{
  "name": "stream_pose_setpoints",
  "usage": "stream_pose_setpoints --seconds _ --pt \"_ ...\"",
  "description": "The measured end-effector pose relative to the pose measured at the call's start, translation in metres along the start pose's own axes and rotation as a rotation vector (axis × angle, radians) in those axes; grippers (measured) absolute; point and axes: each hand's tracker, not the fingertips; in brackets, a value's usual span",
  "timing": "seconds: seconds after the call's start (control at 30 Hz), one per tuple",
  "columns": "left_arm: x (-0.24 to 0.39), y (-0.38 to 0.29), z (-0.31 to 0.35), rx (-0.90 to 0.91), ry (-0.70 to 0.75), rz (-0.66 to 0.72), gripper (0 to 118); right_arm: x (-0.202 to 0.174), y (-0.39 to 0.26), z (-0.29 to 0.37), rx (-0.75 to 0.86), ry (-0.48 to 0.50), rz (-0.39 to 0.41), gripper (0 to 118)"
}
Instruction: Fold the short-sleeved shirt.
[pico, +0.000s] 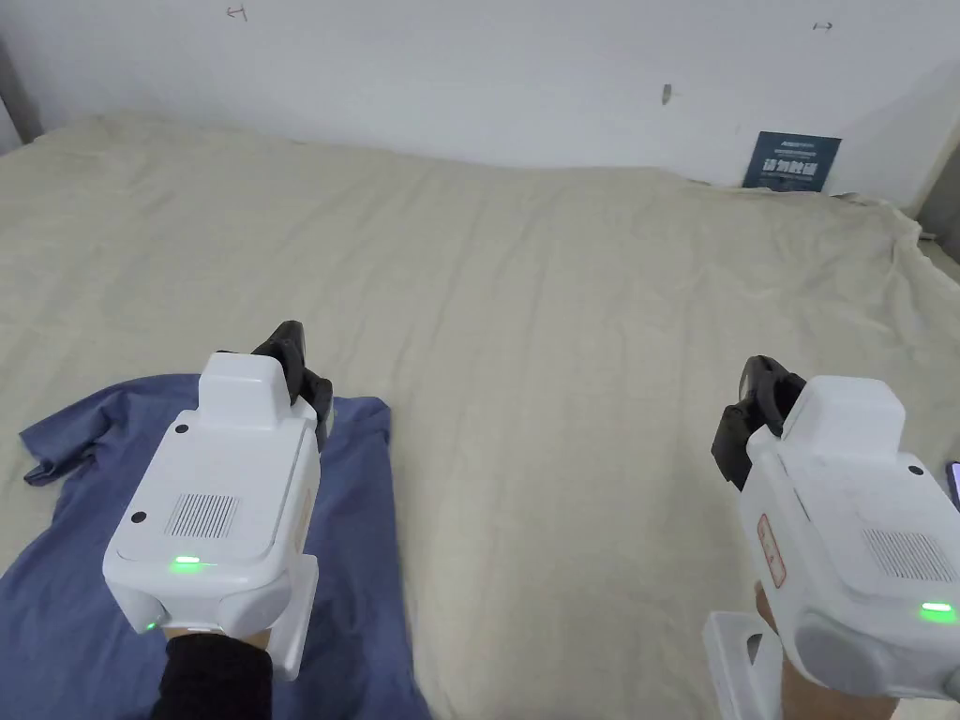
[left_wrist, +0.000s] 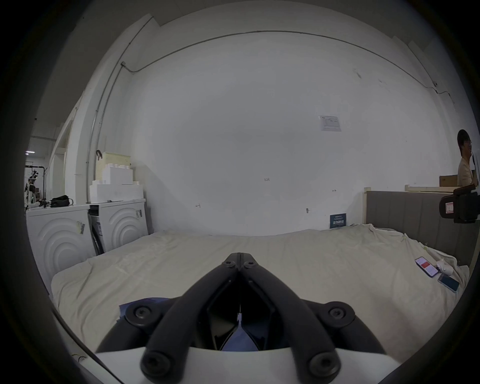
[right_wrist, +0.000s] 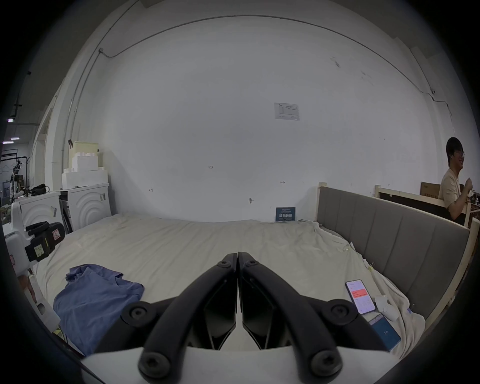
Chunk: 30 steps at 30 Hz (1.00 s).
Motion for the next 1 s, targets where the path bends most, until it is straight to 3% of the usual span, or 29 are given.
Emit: stream_pose_setpoints --seconds 0.6,1.0 --pt "-0.152 0.003 0.076 -0.021 0.39 0.001 0 -0.148 0.006 -0.033 0.016 0.363 0.007 0" --pt "-0.181 -0.002 0.103 -0.037 0.478 -0.004 0 -0.18 0.0 -0.027 0.0 0.436 0.018 0"
